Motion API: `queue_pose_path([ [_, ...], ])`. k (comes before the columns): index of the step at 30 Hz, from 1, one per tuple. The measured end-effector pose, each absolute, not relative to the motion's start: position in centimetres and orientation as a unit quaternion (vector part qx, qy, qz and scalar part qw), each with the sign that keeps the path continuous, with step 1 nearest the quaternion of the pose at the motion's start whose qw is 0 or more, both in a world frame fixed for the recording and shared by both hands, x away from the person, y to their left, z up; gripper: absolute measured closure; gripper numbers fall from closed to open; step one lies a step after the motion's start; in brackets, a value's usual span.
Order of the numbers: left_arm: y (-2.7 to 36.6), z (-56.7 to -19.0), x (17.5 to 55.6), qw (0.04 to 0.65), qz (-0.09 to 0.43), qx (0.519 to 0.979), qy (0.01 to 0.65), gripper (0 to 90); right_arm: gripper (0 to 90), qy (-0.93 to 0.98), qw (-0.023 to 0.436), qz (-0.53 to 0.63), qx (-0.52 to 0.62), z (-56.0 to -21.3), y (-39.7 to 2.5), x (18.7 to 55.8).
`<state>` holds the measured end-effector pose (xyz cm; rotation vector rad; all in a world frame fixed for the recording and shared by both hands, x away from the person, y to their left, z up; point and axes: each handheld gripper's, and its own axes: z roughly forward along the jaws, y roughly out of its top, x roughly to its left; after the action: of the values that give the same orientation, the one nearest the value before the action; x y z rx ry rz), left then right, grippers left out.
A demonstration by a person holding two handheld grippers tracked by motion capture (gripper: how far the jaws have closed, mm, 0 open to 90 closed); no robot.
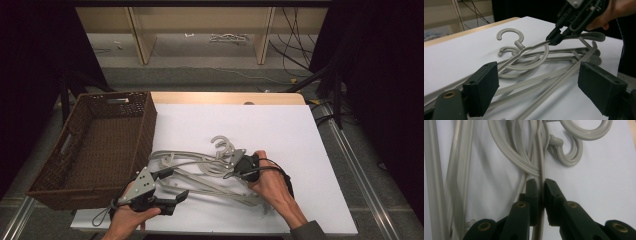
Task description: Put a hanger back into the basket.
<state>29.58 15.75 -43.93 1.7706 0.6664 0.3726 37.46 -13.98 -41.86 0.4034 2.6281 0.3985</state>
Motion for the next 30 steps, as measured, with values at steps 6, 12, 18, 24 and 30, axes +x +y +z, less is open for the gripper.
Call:
queue_pose_path([
  [6,13.9,-43.7,32.3,0.532,0.169,0.775,0.296,17.2,82.1,0.952,0.229,0.149,0.139,-41.5,-14.0,37.3],
  [12,11.6,-43.4,34.8,0.492,0.169,0.803,0.291,23.8,82.0,0.951,0.236,0.154,0.130,-41.1,-14.0,37.0],
  [18,9.8,-44.0,36.8,0.468,0.158,0.823,0.281,23.7,82.0,0.949,0.242,0.154,0.131,-40.7,-13.9,36.7],
  [24,8.7,-44.0,38.0,0.440,0.164,0.840,0.273,27.5,81.9,0.948,0.248,0.154,0.126,-40.5,-13.8,36.5],
  [30,8.0,-43.8,39.0,0.406,0.160,0.865,0.247,37.4,81.9,0.947,0.250,0.158,0.123,-40.4,-13.7,36.4],
])
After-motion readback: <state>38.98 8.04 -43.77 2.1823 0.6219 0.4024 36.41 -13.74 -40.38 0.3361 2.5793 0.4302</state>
